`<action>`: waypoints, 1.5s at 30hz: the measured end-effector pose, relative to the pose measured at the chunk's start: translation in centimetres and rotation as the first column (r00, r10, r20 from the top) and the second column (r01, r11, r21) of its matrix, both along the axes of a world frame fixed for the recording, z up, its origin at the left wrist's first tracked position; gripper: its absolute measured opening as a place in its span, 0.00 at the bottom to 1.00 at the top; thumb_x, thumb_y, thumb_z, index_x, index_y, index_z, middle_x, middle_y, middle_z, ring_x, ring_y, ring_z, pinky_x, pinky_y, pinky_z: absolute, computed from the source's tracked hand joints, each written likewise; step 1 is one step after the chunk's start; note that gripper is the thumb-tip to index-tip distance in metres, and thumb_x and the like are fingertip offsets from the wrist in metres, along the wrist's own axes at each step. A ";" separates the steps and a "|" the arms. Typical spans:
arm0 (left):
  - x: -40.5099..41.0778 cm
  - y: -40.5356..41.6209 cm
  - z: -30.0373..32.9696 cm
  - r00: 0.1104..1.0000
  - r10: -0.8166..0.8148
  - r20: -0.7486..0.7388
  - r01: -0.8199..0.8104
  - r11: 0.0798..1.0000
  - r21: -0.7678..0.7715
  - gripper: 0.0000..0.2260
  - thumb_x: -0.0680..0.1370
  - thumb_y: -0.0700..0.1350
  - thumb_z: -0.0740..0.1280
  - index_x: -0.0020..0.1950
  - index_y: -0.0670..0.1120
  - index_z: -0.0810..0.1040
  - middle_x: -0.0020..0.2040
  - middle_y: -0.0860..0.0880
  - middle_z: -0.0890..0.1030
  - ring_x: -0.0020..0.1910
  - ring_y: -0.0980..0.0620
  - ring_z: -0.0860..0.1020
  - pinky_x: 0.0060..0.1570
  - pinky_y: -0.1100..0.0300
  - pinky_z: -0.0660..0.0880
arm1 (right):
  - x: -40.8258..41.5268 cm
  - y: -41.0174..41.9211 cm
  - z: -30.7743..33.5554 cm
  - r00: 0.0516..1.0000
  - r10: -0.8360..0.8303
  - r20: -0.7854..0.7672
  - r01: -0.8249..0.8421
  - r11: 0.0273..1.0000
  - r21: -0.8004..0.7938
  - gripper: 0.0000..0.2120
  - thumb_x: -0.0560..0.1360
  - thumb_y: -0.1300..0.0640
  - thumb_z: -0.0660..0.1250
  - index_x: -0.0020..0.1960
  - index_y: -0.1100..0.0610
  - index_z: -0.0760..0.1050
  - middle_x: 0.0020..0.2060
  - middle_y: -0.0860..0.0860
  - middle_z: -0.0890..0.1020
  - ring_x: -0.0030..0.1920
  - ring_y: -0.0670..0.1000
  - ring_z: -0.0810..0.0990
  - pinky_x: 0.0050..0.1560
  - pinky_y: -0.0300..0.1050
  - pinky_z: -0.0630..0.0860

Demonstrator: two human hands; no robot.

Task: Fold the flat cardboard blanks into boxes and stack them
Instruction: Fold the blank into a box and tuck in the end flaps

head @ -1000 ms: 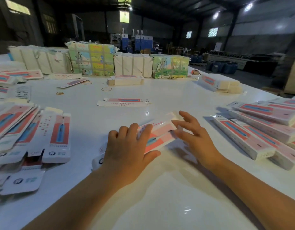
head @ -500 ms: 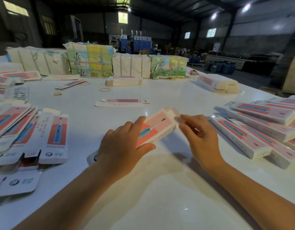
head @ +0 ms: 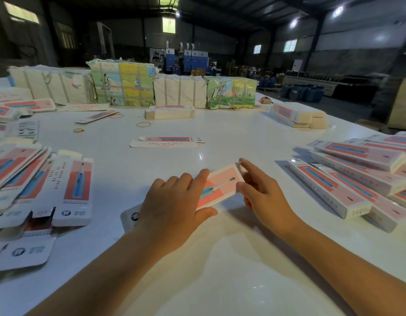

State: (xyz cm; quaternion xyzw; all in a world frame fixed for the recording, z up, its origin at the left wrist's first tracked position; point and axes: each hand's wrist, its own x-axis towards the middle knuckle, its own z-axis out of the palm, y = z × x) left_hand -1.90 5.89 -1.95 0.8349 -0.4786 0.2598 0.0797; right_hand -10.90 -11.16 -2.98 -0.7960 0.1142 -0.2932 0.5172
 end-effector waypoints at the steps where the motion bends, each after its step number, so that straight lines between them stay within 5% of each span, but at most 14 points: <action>1: 0.0 0.0 -0.1 1.000 -0.001 0.006 0.001 1.000 0.002 0.31 0.69 0.63 0.60 0.62 0.43 0.76 0.40 0.47 0.81 0.32 0.48 0.78 0.30 0.59 0.63 | 0.0 0.1 0.0 1.000 0.004 0.025 -0.004 1.000 -0.003 0.14 0.78 0.65 0.61 0.60 0.51 0.73 0.40 0.49 0.80 0.31 0.40 0.74 0.33 0.33 0.70; 10: 0.2 0.0 -0.2 0.999 -0.025 -0.041 0.026 0.999 0.024 0.37 0.70 0.68 0.47 0.75 0.51 0.59 0.59 0.52 0.76 0.50 0.52 0.76 0.42 0.62 0.62 | -0.3 -0.1 0.2 0.999 0.032 -0.019 -0.035 0.985 -0.169 0.13 0.77 0.68 0.59 0.49 0.50 0.74 0.43 0.47 0.81 0.41 0.46 0.78 0.39 0.32 0.71; 13: 0.3 0.1 -0.3 0.996 -0.051 -0.078 0.048 0.998 -0.047 0.36 0.70 0.68 0.49 0.73 0.49 0.63 0.56 0.51 0.78 0.47 0.51 0.77 0.40 0.62 0.65 | -0.7 -0.6 0.7 0.997 -0.056 0.061 0.076 0.916 -0.393 0.11 0.77 0.61 0.65 0.54 0.46 0.74 0.55 0.47 0.73 0.49 0.40 0.73 0.48 0.31 0.69; 15: 0.3 0.0 -0.4 0.992 -0.055 -0.109 0.045 0.994 -0.095 0.37 0.70 0.69 0.48 0.74 0.51 0.60 0.58 0.52 0.77 0.49 0.52 0.77 0.41 0.63 0.66 | -0.6 -1.1 0.7 0.982 -0.145 0.122 0.183 0.884 -0.429 0.22 0.74 0.54 0.70 0.65 0.44 0.68 0.66 0.46 0.63 0.60 0.43 0.68 0.57 0.34 0.68; 18: 0.1 -0.1 -0.4 0.987 -0.058 -0.152 0.036 0.989 -0.143 0.38 0.69 0.70 0.45 0.75 0.53 0.57 0.61 0.54 0.75 0.51 0.54 0.75 0.43 0.65 0.64 | -0.2 -1.3 1.0 0.998 -0.006 0.065 -0.012 0.963 0.268 0.42 0.66 0.55 0.75 0.73 0.45 0.57 0.68 0.47 0.68 0.60 0.47 0.75 0.50 0.40 0.77; 20: -0.2 -0.2 -0.3 0.989 -0.059 -0.135 0.041 0.991 -0.131 0.38 0.69 0.69 0.43 0.75 0.52 0.57 0.60 0.53 0.75 0.51 0.53 0.75 0.43 0.64 0.63 | 0.1 -1.1 0.9 0.956 0.246 0.163 -0.288 0.663 0.690 0.29 0.66 0.61 0.70 0.66 0.59 0.69 0.56 0.57 0.81 0.51 0.55 0.83 0.45 0.49 0.81; 21: -0.3 -0.3 -0.3 0.993 -0.046 -0.108 0.035 0.994 -0.099 0.38 0.69 0.69 0.43 0.75 0.52 0.58 0.59 0.53 0.76 0.50 0.52 0.75 0.43 0.63 0.63 | 0.2 -0.9 0.9 0.949 0.280 0.146 -0.298 0.644 0.705 0.19 0.68 0.64 0.68 0.59 0.63 0.74 0.49 0.58 0.83 0.47 0.56 0.83 0.44 0.50 0.81; 24: -0.6 -0.5 -0.4 0.999 -0.014 -0.049 0.012 0.999 -0.035 0.35 0.72 0.66 0.48 0.72 0.47 0.66 0.51 0.49 0.79 0.43 0.48 0.78 0.39 0.57 0.69 | 0.1 0.2 0.2 0.995 0.084 0.051 -0.092 0.980 0.176 0.11 0.79 0.64 0.57 0.47 0.54 0.76 0.38 0.51 0.83 0.40 0.47 0.82 0.40 0.38 0.79; 26: -0.7 -0.7 -0.6 1.000 0.007 -0.025 -0.008 1.000 -0.024 0.34 0.73 0.65 0.49 0.72 0.46 0.66 0.51 0.48 0.79 0.43 0.48 0.78 0.39 0.57 0.70 | -0.1 0.5 -0.2 0.998 -0.053 0.029 0.060 0.926 -0.374 0.08 0.80 0.52 0.53 0.47 0.46 0.70 0.38 0.41 0.78 0.40 0.41 0.79 0.39 0.28 0.73; 28: -0.6 -0.8 -0.7 1.000 0.004 -0.017 -0.004 1.000 -0.013 0.34 0.74 0.66 0.46 0.76 0.49 0.55 0.58 0.50 0.75 0.51 0.50 0.75 0.44 0.60 0.65 | -0.2 0.6 -0.6 0.998 -0.062 -0.020 0.042 0.843 -0.536 0.04 0.78 0.42 0.53 0.50 0.39 0.64 0.39 0.35 0.75 0.42 0.37 0.76 0.43 0.25 0.70; 31: -0.3 -0.9 -0.9 0.999 0.006 0.047 -0.007 1.000 0.018 0.35 0.72 0.67 0.39 0.76 0.52 0.47 0.62 0.51 0.71 0.54 0.52 0.72 0.45 0.61 0.59 | 0.0 0.5 -0.3 0.998 0.029 0.051 -0.023 0.994 -0.103 0.13 0.80 0.45 0.56 0.45 0.46 0.76 0.37 0.41 0.82 0.40 0.42 0.81 0.44 0.36 0.78; 35: -0.4 -0.6 -0.8 0.997 0.022 0.075 -0.025 0.999 0.037 0.37 0.71 0.67 0.39 0.76 0.51 0.51 0.61 0.51 0.72 0.52 0.51 0.73 0.44 0.61 0.58 | 0.2 0.0 0.4 0.995 0.037 0.093 -0.061 0.961 0.268 0.20 0.82 0.60 0.55 0.41 0.54 0.84 0.41 0.54 0.86 0.45 0.53 0.85 0.42 0.43 0.80; 39: -0.8 -0.3 -0.3 0.997 0.053 0.049 -0.054 0.998 0.022 0.35 0.72 0.66 0.47 0.73 0.48 0.64 0.55 0.49 0.78 0.45 0.50 0.77 0.41 0.60 0.61 | 0.2 -0.3 0.5 0.991 0.034 0.131 -0.073 0.950 0.304 0.23 0.81 0.62 0.54 0.43 0.48 0.85 0.42 0.54 0.86 0.46 0.55 0.85 0.43 0.43 0.80; 45: -1.0 -0.6 -0.1 0.996 0.053 0.077 -0.056 0.997 0.043 0.35 0.73 0.67 0.44 0.76 0.51 0.52 0.63 0.50 0.72 0.53 0.51 0.74 0.45 0.61 0.58 | 0.2 -0.2 0.4 0.992 -0.003 0.126 -0.024 0.977 0.211 0.25 0.79 0.67 0.53 0.39 0.48 0.84 0.41 0.56 0.84 0.48 0.61 0.82 0.50 0.54 0.81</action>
